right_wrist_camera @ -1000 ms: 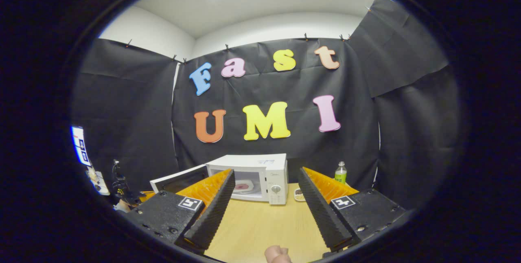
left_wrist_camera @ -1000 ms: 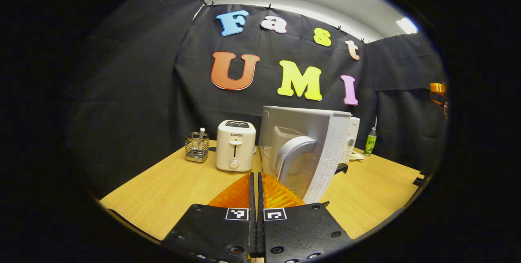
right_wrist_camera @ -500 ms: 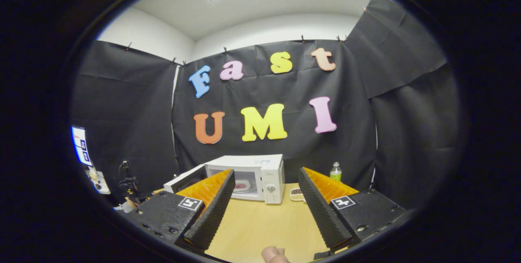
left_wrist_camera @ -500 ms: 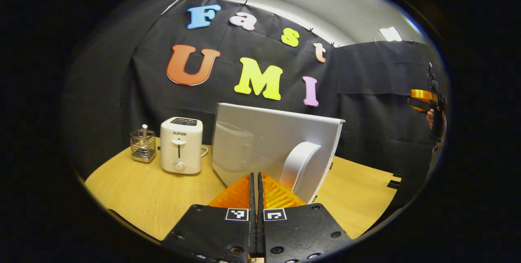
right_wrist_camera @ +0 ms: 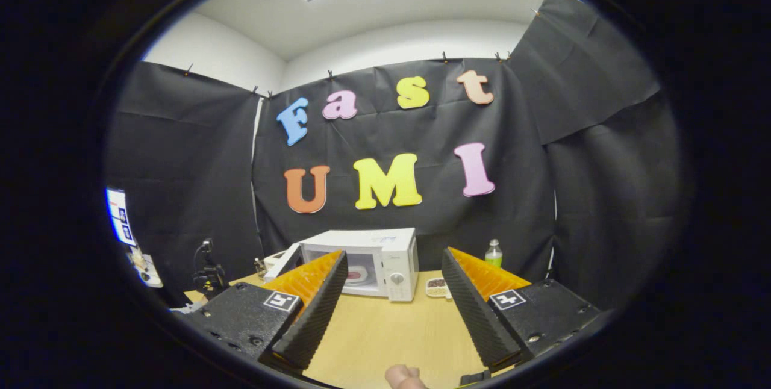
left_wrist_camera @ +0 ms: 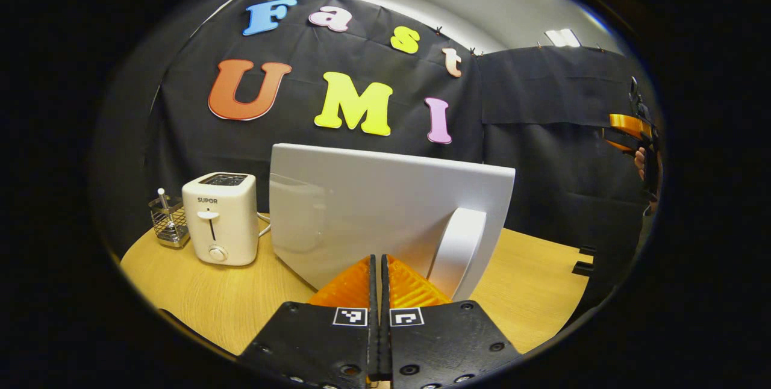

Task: Open the microwave oven with the left hand, put the food in, and close the microwave oven.

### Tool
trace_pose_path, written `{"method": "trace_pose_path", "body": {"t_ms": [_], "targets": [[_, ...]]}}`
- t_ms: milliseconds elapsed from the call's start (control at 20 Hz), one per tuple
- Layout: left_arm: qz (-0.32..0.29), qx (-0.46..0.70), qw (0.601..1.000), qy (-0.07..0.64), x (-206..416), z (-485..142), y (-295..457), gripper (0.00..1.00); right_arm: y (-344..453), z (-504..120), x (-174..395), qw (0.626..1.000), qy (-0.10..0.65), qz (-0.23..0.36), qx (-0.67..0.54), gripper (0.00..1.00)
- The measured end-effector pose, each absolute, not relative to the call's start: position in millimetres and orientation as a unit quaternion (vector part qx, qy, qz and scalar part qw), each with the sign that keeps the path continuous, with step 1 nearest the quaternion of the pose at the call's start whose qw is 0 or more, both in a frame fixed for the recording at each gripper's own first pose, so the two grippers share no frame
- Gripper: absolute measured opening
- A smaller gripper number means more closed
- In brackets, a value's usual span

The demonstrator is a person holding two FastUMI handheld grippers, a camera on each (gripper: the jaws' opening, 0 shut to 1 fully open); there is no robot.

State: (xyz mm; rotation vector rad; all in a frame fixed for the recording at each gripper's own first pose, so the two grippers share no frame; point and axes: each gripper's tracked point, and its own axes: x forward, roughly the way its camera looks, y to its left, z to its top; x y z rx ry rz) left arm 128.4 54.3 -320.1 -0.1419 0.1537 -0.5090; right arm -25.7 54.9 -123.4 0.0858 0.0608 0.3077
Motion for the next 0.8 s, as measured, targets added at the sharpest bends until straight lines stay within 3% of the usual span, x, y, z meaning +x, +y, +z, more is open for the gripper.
{"method": "trace_pose_path", "body": {"t_ms": [500,550,700,750,800], "targets": [[-0.233,-0.054,0.969,0.057,178.7,-307.8,-11.4,0.00,46.4,-121.8,-31.7,0.986,0.024,0.162,0.040,0.99],[-0.229,-0.062,0.970,0.059,185.2,-308.1,-19.0,0.00,45.0,-123.7,-31.0,0.986,0.024,0.162,0.041,0.89],[-0.220,-0.052,0.972,0.063,200.6,-311.4,-34.8,0.00,37.1,-129.3,-25.9,0.986,0.028,0.156,0.044,0.89],[-0.214,-0.046,0.974,0.065,207.7,-313.4,-38.7,0.00,32.3,-130.5,-22.2,0.987,0.028,0.151,0.045,0.99],[-0.206,-0.043,0.975,0.068,214.9,-315.0,-43.1,0.00,27.2,-131.3,-18.8,0.988,0.029,0.142,0.044,0.89]]}}
